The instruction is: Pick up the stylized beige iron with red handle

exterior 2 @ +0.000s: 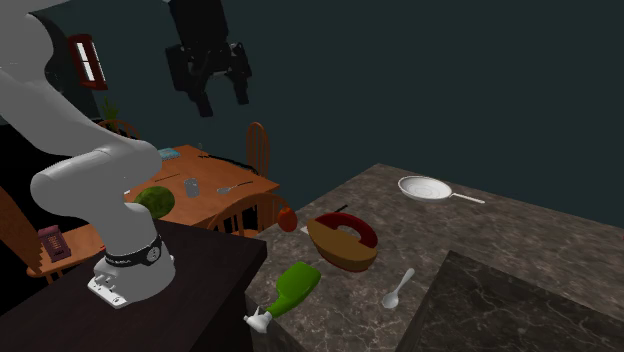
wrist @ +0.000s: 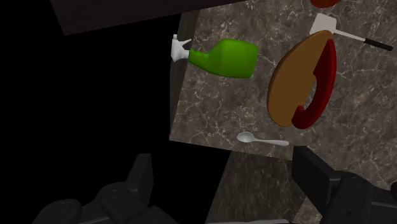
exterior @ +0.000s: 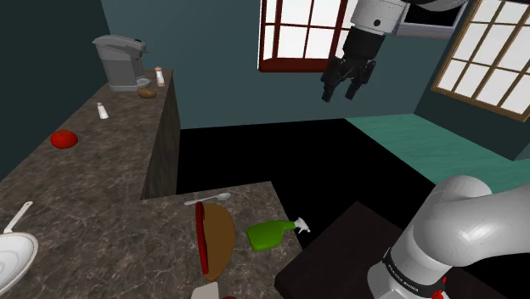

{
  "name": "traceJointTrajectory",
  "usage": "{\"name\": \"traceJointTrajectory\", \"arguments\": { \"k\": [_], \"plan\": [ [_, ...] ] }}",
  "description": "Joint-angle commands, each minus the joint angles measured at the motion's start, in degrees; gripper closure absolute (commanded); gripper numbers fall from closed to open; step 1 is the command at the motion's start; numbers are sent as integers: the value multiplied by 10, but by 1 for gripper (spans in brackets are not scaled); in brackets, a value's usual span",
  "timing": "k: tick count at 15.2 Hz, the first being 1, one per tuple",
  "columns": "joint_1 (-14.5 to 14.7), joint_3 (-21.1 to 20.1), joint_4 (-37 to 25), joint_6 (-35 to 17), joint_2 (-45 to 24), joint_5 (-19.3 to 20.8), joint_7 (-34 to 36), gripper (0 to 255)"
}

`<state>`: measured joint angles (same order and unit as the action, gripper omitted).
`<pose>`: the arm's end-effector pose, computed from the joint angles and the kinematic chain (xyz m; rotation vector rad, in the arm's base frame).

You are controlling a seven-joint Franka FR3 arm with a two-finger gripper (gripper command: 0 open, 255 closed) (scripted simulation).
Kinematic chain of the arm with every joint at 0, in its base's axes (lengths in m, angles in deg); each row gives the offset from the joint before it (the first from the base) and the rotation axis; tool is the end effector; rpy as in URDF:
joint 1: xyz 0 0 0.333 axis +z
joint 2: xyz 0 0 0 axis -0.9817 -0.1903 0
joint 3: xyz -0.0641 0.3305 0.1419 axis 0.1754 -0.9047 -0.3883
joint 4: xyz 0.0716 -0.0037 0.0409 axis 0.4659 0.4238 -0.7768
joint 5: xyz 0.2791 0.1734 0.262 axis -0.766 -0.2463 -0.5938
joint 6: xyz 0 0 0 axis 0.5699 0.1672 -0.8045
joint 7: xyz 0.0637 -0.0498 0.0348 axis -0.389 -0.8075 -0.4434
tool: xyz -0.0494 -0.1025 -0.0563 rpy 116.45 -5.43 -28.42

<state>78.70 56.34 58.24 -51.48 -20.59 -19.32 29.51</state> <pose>0.2972 0.0141 0.6640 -3.0666 0.2351 -0.2331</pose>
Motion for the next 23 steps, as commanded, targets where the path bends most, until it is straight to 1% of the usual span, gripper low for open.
{"name": "traceJointTrajectory", "arguments": {
  "k": [1, 8, 14, 19, 23],
  "plan": [
    [0, 0, 0, 0, 0, 0, 0, 0],
    [8, -86, 61, -92, -37, -28, 93, 0],
    [10, -163, 82, -174, -104, -42, 176, 0],
    [3, -229, 77, -241, -184, -36, 252, 0],
    [-10, -283, 59, -291, -263, -11, 322, 0]
  ]
}}
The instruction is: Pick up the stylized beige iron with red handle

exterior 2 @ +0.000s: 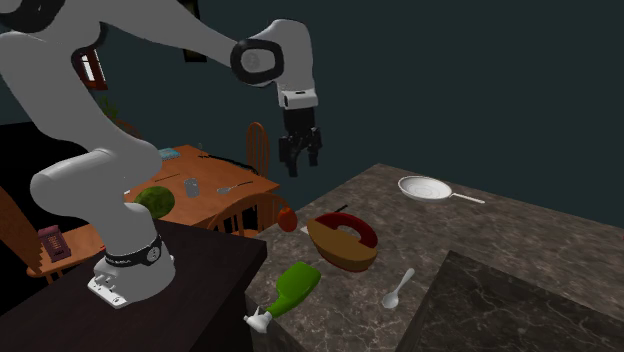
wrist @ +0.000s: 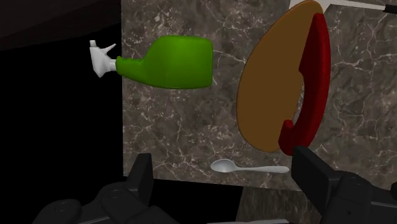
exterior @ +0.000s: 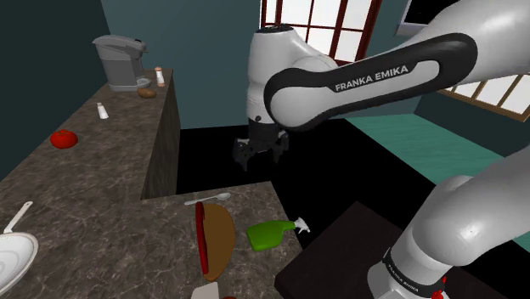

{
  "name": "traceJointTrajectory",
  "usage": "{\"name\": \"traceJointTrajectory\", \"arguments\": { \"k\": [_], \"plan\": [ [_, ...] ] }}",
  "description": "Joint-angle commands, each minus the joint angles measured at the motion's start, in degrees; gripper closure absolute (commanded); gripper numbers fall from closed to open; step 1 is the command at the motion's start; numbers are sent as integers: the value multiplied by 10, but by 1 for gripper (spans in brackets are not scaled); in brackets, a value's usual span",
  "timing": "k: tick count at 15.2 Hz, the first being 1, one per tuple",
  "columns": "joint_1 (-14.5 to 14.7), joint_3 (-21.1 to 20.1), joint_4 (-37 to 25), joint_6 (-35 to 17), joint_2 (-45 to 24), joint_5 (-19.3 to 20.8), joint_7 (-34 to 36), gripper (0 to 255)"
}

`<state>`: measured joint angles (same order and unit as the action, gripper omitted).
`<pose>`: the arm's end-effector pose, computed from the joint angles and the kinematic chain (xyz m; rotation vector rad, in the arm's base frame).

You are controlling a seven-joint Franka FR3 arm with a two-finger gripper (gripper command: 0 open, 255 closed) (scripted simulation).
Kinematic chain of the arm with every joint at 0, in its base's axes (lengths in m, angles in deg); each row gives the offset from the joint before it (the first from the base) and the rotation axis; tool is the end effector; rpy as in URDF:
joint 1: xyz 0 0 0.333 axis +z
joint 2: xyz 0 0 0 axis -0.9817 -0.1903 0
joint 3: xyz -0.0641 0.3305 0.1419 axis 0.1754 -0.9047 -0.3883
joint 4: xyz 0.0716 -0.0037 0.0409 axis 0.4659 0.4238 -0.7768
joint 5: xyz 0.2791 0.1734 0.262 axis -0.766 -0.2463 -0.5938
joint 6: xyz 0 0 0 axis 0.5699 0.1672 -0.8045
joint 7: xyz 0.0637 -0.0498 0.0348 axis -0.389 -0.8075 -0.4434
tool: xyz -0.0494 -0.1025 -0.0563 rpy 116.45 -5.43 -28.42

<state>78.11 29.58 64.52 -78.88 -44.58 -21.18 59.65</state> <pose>0.3980 0.2220 0.4755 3.0565 -0.4434 0.1707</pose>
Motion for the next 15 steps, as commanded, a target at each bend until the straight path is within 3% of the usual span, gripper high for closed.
{"name": "traceJointTrajectory", "arguments": {
  "k": [1, 4, 8, 11, 15],
  "plan": [
    [-8, -28, -10, -28, -45, 18, 40, 0],
    [-20, -66, -35, -57, -117, 60, 105, 0],
    [-25, -101, -81, -82, -225, 145, 206, 0],
    [-9, -104, -125, -86, -312, 219, 283, 0],
    [38, -81, -195, -78, -421, 299, 365, 0]
  ]
}}
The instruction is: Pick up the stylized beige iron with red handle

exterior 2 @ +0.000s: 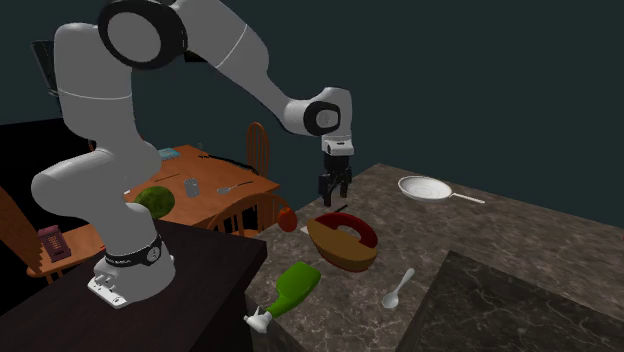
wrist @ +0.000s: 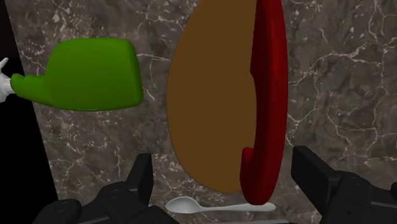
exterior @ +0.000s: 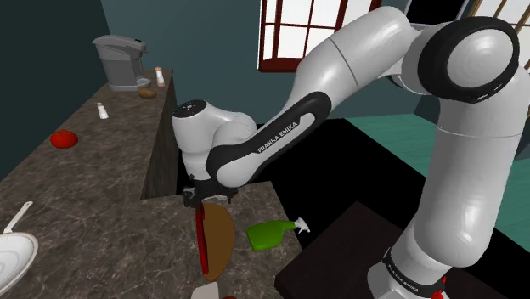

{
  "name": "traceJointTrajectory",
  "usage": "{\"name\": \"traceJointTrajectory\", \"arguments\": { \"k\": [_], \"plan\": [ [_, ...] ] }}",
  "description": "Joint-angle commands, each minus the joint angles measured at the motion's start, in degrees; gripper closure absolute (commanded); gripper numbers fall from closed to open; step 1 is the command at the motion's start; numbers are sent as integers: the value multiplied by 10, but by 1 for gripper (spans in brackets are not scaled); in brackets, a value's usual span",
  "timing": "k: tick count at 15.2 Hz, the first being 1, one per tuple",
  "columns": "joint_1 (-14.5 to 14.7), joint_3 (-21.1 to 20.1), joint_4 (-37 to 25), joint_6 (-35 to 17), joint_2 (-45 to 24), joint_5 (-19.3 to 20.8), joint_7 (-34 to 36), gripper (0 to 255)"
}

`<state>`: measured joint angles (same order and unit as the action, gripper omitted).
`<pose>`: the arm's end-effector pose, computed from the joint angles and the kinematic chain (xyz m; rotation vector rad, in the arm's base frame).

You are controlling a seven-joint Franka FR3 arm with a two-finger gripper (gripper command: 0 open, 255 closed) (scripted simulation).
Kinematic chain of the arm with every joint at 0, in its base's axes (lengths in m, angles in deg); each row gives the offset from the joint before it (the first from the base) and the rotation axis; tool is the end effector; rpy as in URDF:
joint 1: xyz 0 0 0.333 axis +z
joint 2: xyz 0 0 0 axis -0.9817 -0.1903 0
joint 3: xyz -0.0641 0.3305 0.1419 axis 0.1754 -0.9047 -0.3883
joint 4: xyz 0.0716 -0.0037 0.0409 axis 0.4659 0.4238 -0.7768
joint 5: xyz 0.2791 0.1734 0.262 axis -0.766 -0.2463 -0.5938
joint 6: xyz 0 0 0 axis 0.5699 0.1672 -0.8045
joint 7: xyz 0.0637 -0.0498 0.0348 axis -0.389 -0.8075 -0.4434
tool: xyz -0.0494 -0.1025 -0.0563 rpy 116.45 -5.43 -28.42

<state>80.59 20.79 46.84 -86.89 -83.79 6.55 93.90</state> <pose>0.4957 0.3534 0.3229 2.9654 -0.5790 0.1199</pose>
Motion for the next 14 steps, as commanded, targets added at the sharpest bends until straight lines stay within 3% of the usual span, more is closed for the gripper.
{"name": "traceJointTrajectory", "arguments": {
  "k": [1, 5, 14],
  "plan": [
    [26, 14, -38, 5, -55, 37, 39, 0],
    [80, 47, -123, 21, -153, 83, 87, 0],
    [95, 68, -123, -14, -194, 111, 107, 0]
  ]
}}
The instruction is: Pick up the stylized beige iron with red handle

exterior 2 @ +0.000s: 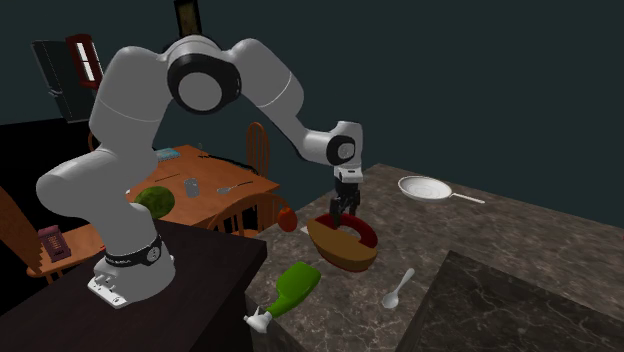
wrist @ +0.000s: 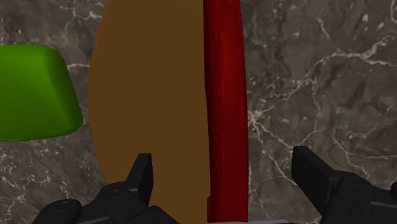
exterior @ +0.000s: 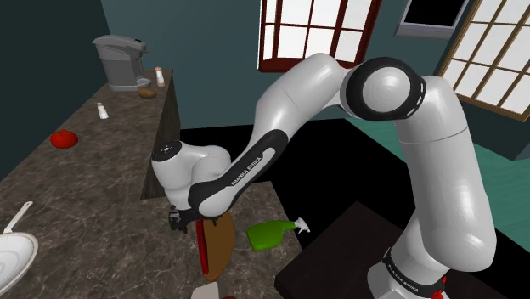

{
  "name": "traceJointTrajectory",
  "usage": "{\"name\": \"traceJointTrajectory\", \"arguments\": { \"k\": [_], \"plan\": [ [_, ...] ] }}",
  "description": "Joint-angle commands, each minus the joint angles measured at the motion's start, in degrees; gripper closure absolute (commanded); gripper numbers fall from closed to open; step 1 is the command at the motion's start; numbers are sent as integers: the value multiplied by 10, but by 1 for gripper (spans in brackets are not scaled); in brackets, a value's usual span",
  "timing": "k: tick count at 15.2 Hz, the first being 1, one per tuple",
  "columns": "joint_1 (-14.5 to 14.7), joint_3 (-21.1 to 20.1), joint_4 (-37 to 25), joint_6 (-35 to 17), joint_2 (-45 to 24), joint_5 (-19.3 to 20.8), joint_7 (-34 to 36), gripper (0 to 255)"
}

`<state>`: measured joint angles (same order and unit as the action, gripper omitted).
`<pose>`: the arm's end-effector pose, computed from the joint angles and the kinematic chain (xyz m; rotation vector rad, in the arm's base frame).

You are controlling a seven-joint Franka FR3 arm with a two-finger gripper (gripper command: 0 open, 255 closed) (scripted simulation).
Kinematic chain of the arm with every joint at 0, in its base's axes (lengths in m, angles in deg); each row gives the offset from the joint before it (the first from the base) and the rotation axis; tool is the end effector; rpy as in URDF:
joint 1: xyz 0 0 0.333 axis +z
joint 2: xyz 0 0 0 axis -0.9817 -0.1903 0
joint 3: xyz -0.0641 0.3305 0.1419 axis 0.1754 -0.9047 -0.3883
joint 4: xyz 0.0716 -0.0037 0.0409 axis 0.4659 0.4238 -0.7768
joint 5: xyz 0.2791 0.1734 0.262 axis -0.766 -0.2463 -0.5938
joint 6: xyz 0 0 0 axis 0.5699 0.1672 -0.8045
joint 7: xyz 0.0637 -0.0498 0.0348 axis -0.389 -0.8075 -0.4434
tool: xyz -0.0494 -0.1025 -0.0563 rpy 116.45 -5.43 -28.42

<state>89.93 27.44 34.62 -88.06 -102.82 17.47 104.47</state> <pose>0.5372 0.4045 0.2128 2.9230 -0.6326 0.1026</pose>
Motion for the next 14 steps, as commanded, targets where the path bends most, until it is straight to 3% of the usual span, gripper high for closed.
{"name": "traceJointTrajectory", "arguments": {
  "k": [1, 2, 14],
  "plan": [
    [1, 1, -1, -2, -3, 2, 1, 0],
    [1, 1, -1, -2, -3, 2, 1, 255],
    [-4, -7, 0, 11, 13, -9, -7, 255]
  ]
}}
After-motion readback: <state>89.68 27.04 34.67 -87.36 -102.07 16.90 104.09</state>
